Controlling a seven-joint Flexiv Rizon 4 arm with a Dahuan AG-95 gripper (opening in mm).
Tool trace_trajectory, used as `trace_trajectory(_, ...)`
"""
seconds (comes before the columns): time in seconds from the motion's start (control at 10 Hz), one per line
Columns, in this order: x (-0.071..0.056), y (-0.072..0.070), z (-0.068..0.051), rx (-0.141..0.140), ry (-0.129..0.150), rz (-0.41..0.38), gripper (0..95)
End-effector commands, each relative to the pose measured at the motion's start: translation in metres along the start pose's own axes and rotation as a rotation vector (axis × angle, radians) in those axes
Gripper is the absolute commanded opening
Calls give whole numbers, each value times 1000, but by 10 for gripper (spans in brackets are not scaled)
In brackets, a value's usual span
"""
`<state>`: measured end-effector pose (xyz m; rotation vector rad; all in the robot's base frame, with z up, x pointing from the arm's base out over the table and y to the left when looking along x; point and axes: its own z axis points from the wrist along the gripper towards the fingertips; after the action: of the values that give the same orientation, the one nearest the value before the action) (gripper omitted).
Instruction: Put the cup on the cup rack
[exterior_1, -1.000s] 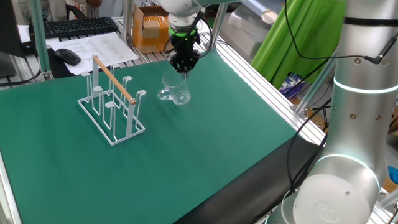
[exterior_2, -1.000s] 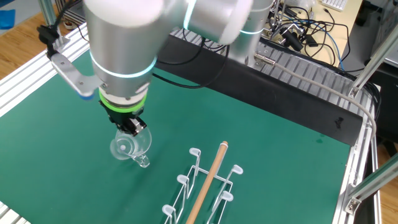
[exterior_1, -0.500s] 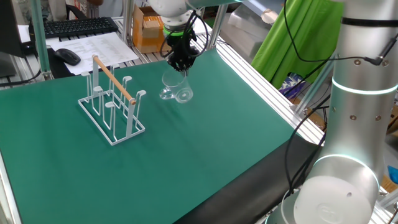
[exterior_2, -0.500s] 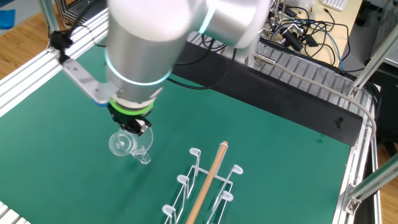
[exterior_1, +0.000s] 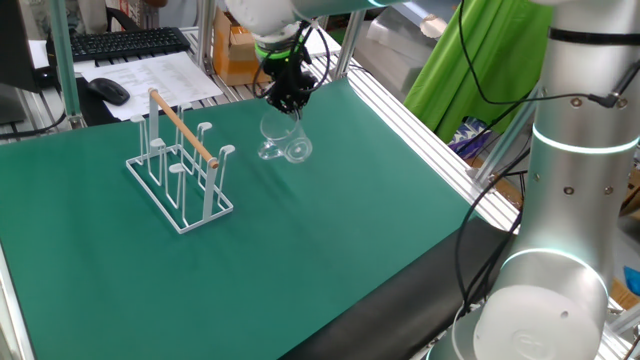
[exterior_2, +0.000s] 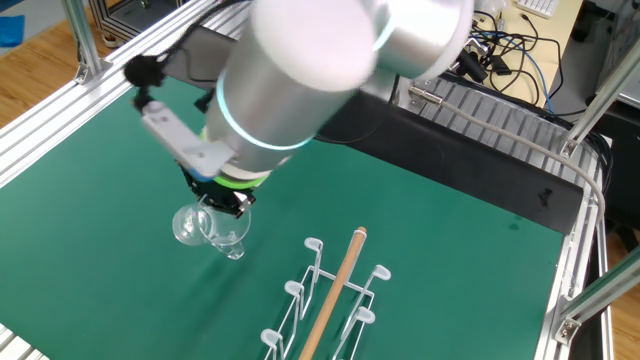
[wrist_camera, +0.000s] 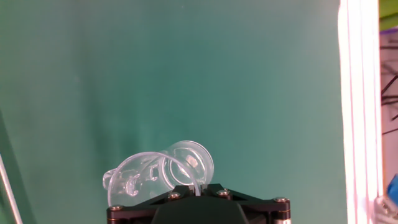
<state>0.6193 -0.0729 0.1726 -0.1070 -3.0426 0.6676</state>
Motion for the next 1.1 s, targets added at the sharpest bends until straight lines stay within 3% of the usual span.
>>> trace_trajectory(0.1,2,-1,-2,31,-31,-12,0)
trace_trajectory(0.6,3,-3,-7,55,-50,-27,0)
trace_trajectory(0.9,6,0,-16,72,-59,-24,0)
trace_trajectory(1.1,10,2,-21,103,-65,-34,0)
